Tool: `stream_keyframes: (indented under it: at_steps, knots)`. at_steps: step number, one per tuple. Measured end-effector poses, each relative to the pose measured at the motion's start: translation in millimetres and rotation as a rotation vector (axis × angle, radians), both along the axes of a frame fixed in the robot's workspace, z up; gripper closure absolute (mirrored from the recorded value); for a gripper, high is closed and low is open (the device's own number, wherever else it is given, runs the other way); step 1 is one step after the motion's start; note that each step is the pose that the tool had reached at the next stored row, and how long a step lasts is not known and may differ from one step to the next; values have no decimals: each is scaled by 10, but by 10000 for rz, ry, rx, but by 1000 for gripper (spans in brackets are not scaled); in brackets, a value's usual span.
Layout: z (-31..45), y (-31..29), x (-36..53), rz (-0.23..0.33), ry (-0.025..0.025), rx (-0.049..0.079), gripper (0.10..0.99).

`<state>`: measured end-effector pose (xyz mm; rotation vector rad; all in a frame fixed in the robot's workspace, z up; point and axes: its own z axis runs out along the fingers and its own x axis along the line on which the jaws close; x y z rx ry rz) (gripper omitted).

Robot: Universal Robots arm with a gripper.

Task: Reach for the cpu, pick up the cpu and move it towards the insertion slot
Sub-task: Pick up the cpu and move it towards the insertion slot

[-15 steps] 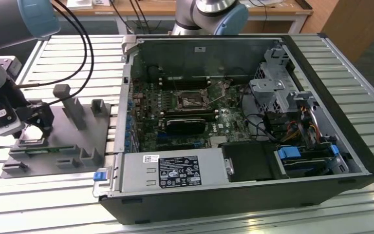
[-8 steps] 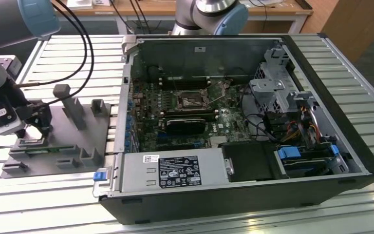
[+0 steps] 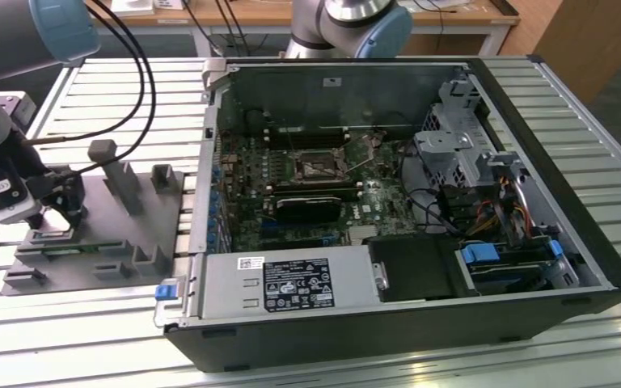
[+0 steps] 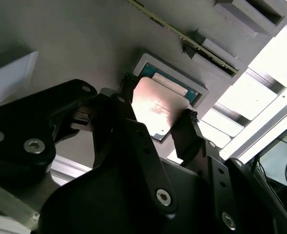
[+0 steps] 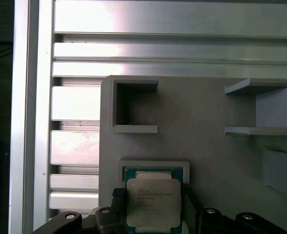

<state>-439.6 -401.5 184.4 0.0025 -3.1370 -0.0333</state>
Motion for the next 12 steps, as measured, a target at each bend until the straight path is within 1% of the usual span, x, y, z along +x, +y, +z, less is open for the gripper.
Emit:
stream_keyframes:
  at_steps: [2, 3, 5, 7, 11, 12]
  knots:
    - [1, 0, 0, 0, 1, -1, 506]
    - [0, 0, 0, 0, 1, 0, 549]
    - [6, 1, 0, 0, -1, 2, 549]
    - [36, 0, 0, 0, 0, 2, 549]
    - [161, 0, 0, 0, -1, 3, 549]
    - [226, 0, 0, 0, 0, 3, 549]
